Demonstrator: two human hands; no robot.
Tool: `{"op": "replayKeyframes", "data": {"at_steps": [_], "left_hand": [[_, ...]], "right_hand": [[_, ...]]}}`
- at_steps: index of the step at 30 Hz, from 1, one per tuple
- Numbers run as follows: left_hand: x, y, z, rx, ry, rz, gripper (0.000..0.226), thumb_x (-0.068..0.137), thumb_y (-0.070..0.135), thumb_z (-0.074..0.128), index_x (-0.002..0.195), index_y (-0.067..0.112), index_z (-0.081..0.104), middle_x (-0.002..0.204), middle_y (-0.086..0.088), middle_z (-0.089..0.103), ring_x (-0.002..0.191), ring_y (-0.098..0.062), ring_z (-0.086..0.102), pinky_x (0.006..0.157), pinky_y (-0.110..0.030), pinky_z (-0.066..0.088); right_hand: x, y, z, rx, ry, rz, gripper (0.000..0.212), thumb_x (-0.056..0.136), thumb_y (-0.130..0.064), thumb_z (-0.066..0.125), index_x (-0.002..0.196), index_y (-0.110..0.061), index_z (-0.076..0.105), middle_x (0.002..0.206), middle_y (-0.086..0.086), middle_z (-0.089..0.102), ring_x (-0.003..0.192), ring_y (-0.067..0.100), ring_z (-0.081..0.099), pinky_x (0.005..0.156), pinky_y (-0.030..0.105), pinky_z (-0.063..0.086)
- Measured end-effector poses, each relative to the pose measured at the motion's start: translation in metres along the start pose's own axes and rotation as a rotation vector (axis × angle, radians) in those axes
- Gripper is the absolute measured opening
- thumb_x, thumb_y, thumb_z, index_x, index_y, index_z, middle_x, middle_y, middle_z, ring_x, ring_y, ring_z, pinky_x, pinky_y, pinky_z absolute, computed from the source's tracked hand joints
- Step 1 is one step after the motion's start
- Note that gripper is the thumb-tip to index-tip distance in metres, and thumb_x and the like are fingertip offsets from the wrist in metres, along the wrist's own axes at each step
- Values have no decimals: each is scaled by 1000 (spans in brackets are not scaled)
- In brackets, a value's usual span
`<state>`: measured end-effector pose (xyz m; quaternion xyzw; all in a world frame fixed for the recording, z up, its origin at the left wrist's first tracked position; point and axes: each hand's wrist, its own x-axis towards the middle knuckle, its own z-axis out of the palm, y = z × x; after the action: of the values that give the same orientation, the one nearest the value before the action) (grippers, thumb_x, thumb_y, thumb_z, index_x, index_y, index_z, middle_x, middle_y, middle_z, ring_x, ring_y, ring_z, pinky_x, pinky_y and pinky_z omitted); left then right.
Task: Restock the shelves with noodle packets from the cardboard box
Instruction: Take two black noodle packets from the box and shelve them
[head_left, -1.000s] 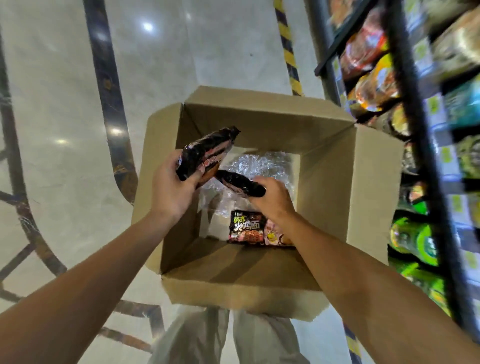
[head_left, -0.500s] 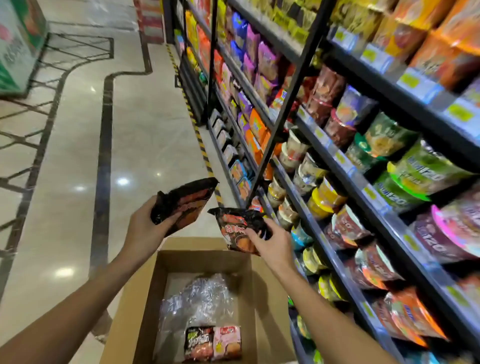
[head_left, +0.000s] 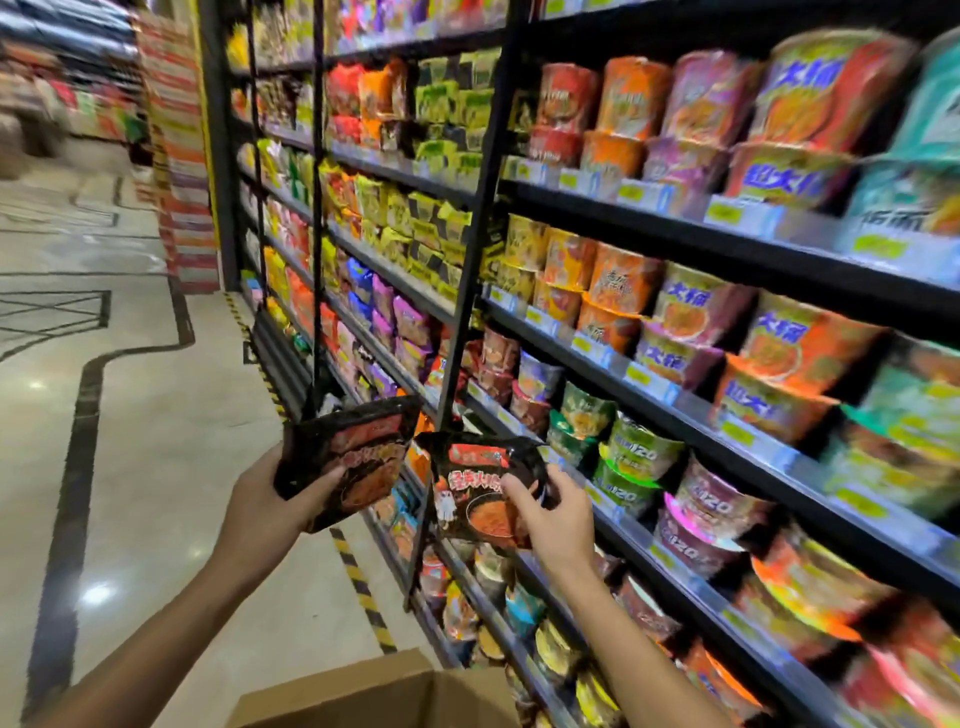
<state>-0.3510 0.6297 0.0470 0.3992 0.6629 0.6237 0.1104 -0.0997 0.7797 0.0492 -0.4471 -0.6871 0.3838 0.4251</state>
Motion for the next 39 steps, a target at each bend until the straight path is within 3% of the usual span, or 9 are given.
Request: {"op": "replayKeyframes", "data": {"at_steps": [3, 9, 12, 19, 22, 26, 31, 35, 39], "left_hand": [[6, 16, 2, -78, -68, 20, 17, 80, 30, 77, 94, 24, 69, 73, 8, 72, 63, -4, 64, 58, -23, 48], [0, 52, 19, -203, -267, 69, 20, 82, 39, 73, 101, 36, 67, 88, 19, 74, 84, -3, 67, 72, -26, 50], [-14, 69, 36, -220, -349, 94, 14, 82, 42, 71, 88, 31, 65, 77, 12, 70, 75, -3, 65, 67, -26, 46], [-68, 119, 104, -357, -586, 127, 22, 79, 39, 71, 94, 23, 66, 62, 22, 64, 57, 2, 57, 60, -29, 42], [-102, 146, 140, -392, -673, 173, 13, 82, 35, 73, 89, 26, 67, 62, 17, 65, 57, 3, 58, 61, -28, 43], [-163, 192, 184, -398, -774, 205, 20, 81, 42, 73, 88, 24, 66, 70, 14, 66, 65, 2, 59, 63, -26, 42], [-270, 257, 231, -492, -949, 273, 22, 81, 33, 73, 71, 24, 55, 56, 16, 60, 51, 6, 53, 56, -15, 41], [-380, 305, 269, -545, -1078, 288, 21, 81, 36, 75, 79, 20, 60, 57, 5, 62, 48, -3, 53, 54, -28, 43], [-500, 354, 297, -590, -1199, 335, 27, 81, 38, 73, 84, 13, 61, 54, -2, 60, 48, -11, 52, 47, -22, 44]], "right_hand": [[-14, -19, -18, 50, 91, 7, 82, 75, -71, 70, 133, -15, 59, 133, -6, 61, 126, 19, 57, 106, 40, 48], [-60, -45, -71, 21, 241, 1, 14, 89, -36, 73, 95, -25, 67, 87, -13, 71, 85, -8, 65, 79, 23, 50], [-91, -51, -102, 9, 305, 20, 21, 92, -36, 68, 104, -22, 57, 100, -23, 60, 92, -12, 58, 81, 9, 41], [-184, -59, -195, -58, 546, 57, 8, 96, -32, 63, 100, -25, 63, 93, -8, 69, 83, -5, 63, 77, 24, 47], [-224, -67, -243, -48, 616, 93, 34, 91, -53, 63, 97, -21, 56, 87, -12, 61, 77, -15, 58, 80, 26, 49], [-285, -65, -310, -118, 785, 132, 74, 89, -61, 60, 146, -16, 44, 146, -4, 50, 137, 17, 46, 114, 45, 39], [-399, -53, -405, -214, 939, 157, 97, 71, -87, 57, 142, -21, 49, 139, 1, 59, 129, 21, 55, 104, 49, 49], [-503, -75, -473, -133, 1014, 136, 37, 96, -44, 56, 125, -24, 45, 116, -28, 49, 117, 0, 45, 85, 6, 42], [-610, -78, -550, -239, 1096, 142, 16, 101, -28, 56, 113, -37, 51, 107, -30, 52, 96, -11, 52, 74, -1, 38]]}}
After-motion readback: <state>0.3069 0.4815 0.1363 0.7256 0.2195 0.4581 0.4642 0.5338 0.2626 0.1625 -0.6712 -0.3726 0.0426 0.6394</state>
